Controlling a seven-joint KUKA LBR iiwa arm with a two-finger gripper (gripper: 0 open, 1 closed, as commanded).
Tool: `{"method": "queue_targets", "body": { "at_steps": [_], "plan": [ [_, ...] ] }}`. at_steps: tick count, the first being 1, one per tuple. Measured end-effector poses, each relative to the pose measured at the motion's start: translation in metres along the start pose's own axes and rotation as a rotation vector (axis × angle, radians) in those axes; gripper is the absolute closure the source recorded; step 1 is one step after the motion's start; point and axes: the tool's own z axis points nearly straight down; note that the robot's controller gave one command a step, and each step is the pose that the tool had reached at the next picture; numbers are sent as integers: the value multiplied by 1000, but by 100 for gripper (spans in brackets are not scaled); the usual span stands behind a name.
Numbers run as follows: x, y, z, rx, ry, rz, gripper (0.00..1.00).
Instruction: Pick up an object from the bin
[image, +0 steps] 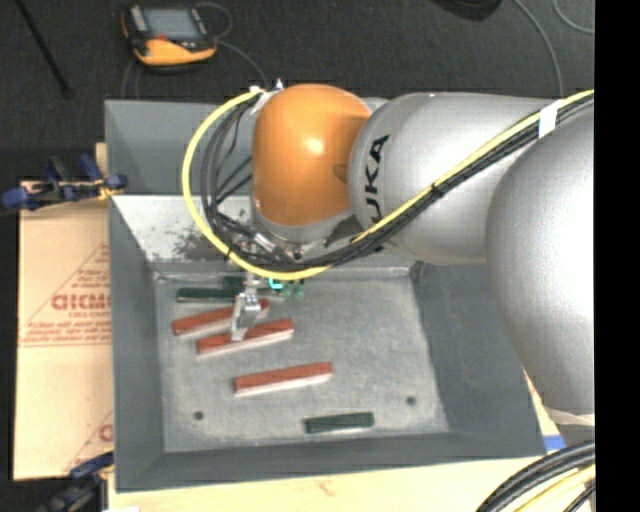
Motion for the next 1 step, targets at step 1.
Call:
{"method": "queue_targets", "body": {
  "at_steps": [1],
  "plan": [
    [-2,-1,-5,-1,-8,3,0]
  ]
}}
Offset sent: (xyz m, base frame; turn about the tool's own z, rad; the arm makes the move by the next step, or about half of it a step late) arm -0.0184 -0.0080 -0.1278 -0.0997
